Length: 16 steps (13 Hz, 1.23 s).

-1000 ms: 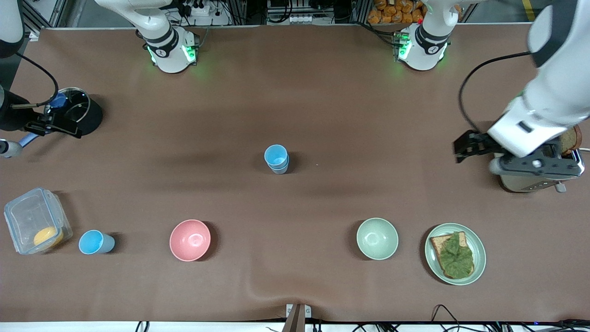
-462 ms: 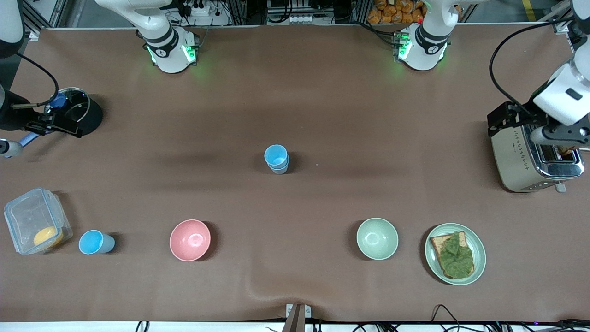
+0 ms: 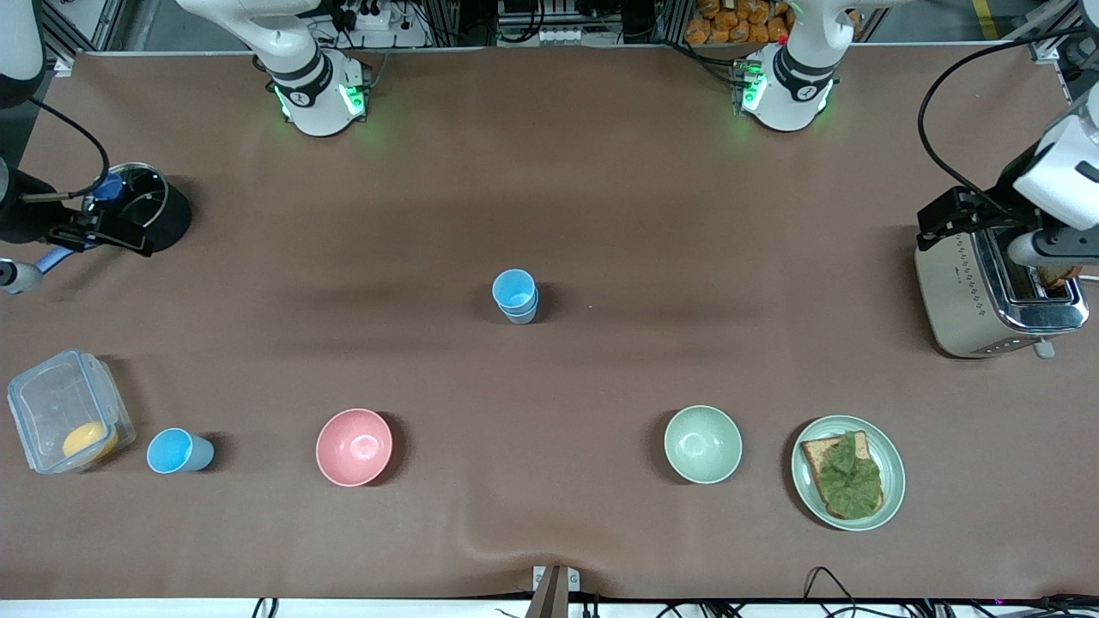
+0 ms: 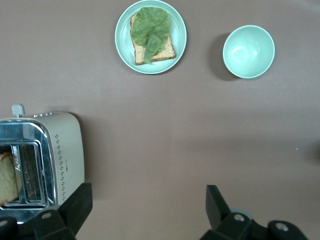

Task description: Stack blue cups with both arms

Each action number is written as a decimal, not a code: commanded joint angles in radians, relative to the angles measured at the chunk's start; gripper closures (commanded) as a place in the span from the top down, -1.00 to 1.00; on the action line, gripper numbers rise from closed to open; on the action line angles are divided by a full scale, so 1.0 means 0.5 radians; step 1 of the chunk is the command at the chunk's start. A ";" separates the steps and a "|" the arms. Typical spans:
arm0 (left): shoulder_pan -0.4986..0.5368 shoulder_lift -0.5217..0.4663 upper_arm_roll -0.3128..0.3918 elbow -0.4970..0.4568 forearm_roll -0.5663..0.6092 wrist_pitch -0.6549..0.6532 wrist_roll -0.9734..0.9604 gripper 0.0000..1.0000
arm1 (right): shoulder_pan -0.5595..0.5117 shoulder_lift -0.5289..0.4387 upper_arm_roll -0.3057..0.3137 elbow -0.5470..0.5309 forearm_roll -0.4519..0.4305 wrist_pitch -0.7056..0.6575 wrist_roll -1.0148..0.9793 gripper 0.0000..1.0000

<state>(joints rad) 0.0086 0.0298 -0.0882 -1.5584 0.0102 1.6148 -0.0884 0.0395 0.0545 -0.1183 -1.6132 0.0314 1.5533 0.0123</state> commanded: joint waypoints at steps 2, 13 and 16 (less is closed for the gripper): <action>0.023 -0.029 -0.014 0.027 -0.021 -0.036 -0.111 1.00 | -0.002 -0.011 0.009 0.005 -0.035 -0.023 0.034 1.00; 0.020 -0.014 -0.038 0.104 0.044 -0.115 -0.093 1.00 | -0.008 -0.008 0.009 0.002 -0.035 -0.030 0.031 1.00; 0.023 -0.020 -0.035 0.104 0.047 -0.171 -0.099 1.00 | -0.002 -0.011 0.009 0.005 -0.035 -0.030 0.031 1.00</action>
